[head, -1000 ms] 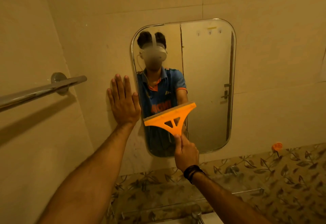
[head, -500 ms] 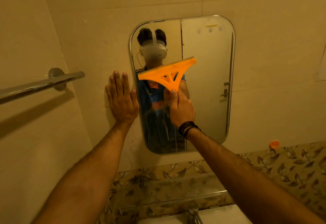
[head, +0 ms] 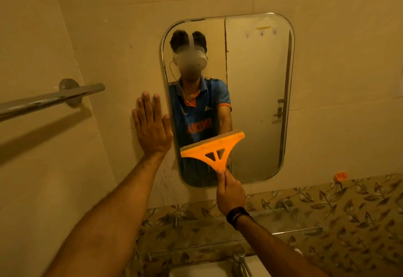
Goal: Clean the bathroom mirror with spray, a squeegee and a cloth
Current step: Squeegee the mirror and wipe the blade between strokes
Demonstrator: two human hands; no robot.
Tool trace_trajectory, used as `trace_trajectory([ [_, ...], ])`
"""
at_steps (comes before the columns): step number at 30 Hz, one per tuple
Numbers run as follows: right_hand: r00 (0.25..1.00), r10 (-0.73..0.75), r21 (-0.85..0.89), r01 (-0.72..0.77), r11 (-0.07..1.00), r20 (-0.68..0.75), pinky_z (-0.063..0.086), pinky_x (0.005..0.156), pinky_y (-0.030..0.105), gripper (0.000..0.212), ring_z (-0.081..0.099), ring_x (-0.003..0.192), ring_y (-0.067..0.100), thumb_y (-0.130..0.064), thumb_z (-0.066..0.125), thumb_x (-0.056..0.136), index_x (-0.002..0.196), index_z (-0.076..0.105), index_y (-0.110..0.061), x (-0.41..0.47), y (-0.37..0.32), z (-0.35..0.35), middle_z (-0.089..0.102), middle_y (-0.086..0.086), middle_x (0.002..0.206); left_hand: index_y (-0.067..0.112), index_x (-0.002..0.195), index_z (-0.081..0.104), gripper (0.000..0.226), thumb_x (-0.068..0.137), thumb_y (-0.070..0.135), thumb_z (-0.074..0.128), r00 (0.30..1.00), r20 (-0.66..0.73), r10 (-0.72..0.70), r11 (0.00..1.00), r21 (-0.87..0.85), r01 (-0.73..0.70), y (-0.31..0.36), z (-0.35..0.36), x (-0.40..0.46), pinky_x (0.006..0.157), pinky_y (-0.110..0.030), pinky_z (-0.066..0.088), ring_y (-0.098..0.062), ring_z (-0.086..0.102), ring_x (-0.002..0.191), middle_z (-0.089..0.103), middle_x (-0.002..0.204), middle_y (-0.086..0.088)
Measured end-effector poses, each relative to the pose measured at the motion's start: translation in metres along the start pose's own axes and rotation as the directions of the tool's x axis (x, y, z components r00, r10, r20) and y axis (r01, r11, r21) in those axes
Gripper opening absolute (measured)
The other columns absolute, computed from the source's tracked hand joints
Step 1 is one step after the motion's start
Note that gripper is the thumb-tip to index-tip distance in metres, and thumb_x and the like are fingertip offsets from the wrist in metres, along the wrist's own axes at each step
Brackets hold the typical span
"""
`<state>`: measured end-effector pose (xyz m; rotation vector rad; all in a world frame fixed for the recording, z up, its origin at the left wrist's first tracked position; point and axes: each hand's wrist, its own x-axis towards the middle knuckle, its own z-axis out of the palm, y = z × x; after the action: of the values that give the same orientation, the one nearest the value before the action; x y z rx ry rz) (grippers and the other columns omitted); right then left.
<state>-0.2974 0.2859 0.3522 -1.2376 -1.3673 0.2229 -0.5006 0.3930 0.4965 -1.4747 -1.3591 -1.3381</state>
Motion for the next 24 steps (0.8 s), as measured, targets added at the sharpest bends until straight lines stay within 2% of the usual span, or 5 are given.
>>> trace_trajectory([
  [6,0.988,-0.079,0.085,0.091,0.992,-0.131,0.034,0.042,0.014,0.041,0.051,0.049,0.006,-0.050,0.033,0.101,0.106,0.065,-0.025,0.037,-0.045,-0.010,0.044,-0.011,0.051,0.022,0.162,0.003,0.062,0.106,0.042,0.020,1.000,0.012,0.005,1.000,-0.012,-0.005,-0.003,0.001,-0.006,0.128,-0.047,0.006,-0.025,0.001,0.158,-0.005,0.170,-0.004],
  [11,0.987,-0.138,-0.005,0.138,0.990,-0.082,0.035,0.044,0.019,0.038,0.046,0.045,0.004,-0.045,0.034,0.103,0.119,0.061,-0.024,0.075,-0.072,-0.013,0.047,-0.012,0.055,0.021,0.162,0.004,0.065,0.106,0.043,0.027,1.000,0.006,0.009,1.000,0.018,-0.009,-0.004,0.001,-0.007,0.128,-0.047,0.006,-0.027,0.003,0.158,-0.003,0.170,-0.005],
  [15,0.996,-0.091,-0.024,0.091,0.996,-0.014,0.046,0.046,0.030,0.042,0.049,0.047,0.006,-0.048,0.029,0.102,0.115,0.062,-0.024,0.056,-0.047,-0.003,0.049,-0.010,0.055,0.022,0.162,0.003,0.062,0.107,0.043,0.020,1.000,0.011,0.011,1.000,-0.008,-0.011,-0.004,0.002,-0.007,0.128,-0.046,0.006,-0.026,0.003,0.158,-0.004,0.170,-0.004],
  [19,0.998,-0.029,-0.079,0.033,0.996,0.054,0.038,0.046,0.028,0.051,0.043,0.044,0.006,-0.054,0.024,0.099,0.114,0.063,-0.025,0.014,-0.004,0.007,0.044,-0.010,0.053,0.021,0.162,0.003,0.061,0.107,0.043,0.017,1.000,0.017,0.005,1.000,-0.020,-0.005,-0.004,0.003,-0.007,0.128,-0.047,0.007,-0.026,0.003,0.158,-0.002,0.170,-0.006],
  [24,0.994,0.021,-0.184,0.000,0.983,0.112,0.040,0.047,0.034,0.057,0.043,0.047,0.006,-0.059,0.017,0.096,0.123,0.060,-0.032,-0.033,0.030,0.008,0.045,-0.011,0.055,0.022,0.162,0.003,0.060,0.107,0.043,0.016,1.000,0.013,0.009,1.000,-0.023,-0.009,-0.004,0.002,-0.006,0.128,-0.047,0.008,-0.026,0.004,0.158,-0.003,0.170,-0.005],
])
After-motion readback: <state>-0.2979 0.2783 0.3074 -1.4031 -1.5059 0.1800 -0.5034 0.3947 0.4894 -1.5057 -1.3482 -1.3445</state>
